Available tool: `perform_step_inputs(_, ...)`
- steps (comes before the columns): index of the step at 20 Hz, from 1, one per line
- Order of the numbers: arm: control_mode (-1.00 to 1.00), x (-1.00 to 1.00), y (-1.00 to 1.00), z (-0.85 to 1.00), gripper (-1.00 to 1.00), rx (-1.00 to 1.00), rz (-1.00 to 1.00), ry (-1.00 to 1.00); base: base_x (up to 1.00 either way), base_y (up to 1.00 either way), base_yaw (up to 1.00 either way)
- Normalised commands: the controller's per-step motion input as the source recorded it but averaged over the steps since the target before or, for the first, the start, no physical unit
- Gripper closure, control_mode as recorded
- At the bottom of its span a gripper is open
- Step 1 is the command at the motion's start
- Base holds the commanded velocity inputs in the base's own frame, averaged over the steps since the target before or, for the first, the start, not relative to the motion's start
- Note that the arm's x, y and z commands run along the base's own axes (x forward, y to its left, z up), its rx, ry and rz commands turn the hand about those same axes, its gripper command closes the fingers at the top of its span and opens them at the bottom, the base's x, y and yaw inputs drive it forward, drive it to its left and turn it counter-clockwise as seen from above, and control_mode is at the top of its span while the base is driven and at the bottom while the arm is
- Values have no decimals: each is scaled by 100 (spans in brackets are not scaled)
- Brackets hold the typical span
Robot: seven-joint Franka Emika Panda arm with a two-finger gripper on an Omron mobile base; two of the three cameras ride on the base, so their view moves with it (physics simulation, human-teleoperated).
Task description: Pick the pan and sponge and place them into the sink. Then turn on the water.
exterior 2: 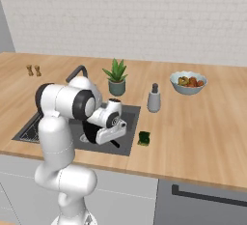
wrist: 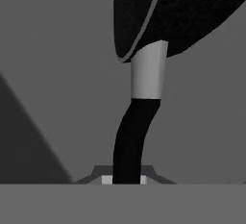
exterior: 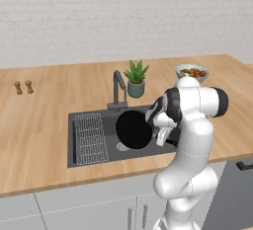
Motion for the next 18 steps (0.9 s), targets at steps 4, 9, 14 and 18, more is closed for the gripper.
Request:
perform_step_inputs(4,-100,-6,3,14,100,16,22,9,0,0,0)
perform_step_inputs(9,-100,-2,13,18,100,21,22,12,0,0,0)
perform_step_inputs(14,-100,-5,33,0,100,14,20,32,0,0,0)
perform_step_inputs(18,-100,-10,29,-10,100,9,12,30,0,0,0)
